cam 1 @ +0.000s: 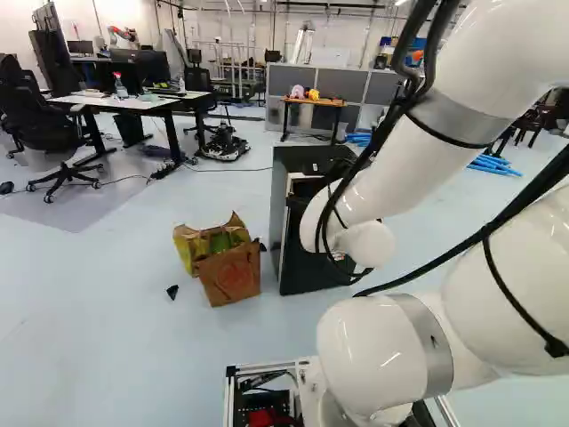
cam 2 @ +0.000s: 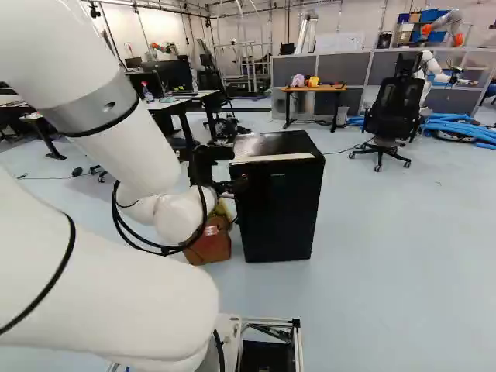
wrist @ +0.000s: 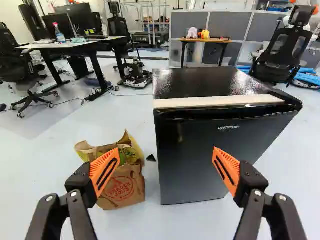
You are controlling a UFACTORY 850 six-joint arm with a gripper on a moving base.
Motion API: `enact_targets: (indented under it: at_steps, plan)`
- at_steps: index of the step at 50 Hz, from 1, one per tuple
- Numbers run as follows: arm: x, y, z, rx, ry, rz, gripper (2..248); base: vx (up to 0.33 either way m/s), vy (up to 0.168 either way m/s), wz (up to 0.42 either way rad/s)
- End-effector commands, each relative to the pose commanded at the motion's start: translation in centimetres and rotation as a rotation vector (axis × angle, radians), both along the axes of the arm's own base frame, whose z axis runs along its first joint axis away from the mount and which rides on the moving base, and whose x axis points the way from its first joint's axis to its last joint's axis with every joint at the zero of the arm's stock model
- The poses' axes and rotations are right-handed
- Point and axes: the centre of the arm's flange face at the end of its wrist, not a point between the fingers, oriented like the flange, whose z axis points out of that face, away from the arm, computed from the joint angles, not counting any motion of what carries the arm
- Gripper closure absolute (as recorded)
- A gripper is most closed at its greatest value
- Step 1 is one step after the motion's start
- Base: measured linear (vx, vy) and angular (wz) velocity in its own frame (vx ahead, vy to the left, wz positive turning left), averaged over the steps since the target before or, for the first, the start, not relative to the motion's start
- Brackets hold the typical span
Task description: Grab a drink from the fridge
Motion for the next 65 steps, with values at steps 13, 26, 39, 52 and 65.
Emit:
enact_targets:
  at_steps: [13, 26, 39, 52, 65]
  plan:
    - [0.0, 0.1, 0.0, 0.0, 0.0, 0.003, 3, 0.0, 0.0, 0.0]
    - [0.0, 0.2, 0.0, 0.0, 0.0, 0.009, 3, 0.0, 0.0, 0.0]
    - [0.0, 0.4, 0.0, 0.007, 0.0, 0.002, 3, 0.0, 0.0, 0.0]
    - [0.3, 0.7, 0.0, 0.017, 0.002, -0.006, 3, 0.0, 0.0, 0.0]
    - [0.8, 1.1, 0.1, 0.027, 0.005, -0.013, 3, 0.0, 0.0, 0.0]
